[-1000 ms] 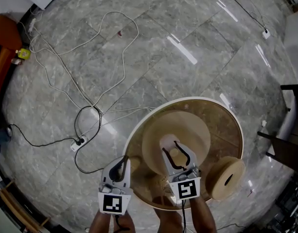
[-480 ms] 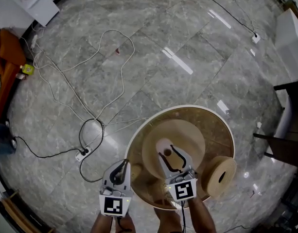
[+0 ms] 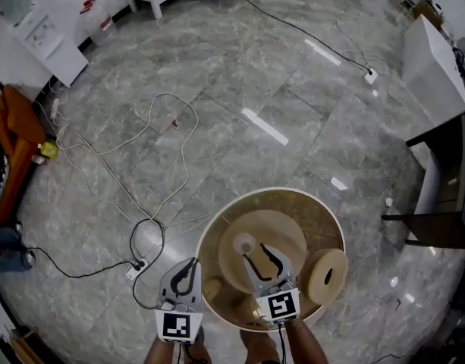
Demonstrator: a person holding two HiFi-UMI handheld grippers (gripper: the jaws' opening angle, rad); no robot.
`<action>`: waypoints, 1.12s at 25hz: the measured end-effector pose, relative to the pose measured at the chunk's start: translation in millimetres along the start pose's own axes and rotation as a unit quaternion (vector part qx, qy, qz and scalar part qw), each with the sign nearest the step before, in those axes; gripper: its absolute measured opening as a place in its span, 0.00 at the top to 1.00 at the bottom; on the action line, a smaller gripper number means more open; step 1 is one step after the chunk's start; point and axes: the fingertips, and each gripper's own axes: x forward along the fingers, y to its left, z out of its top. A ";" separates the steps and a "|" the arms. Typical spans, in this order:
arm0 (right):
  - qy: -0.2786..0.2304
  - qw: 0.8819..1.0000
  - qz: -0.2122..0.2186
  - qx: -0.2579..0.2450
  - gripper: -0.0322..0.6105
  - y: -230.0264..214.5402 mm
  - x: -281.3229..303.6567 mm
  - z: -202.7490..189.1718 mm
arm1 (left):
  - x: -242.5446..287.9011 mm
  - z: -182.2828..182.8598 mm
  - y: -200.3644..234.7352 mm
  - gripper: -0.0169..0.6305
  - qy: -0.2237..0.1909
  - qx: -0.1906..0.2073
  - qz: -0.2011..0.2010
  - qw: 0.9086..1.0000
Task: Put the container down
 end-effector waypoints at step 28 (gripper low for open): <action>-0.097 0.964 -0.240 0.057 0.79 -45.4 -320.5 201.7 | -153.5 233.0 -172.1 0.94 -0.101 0.128 -0.143 0.976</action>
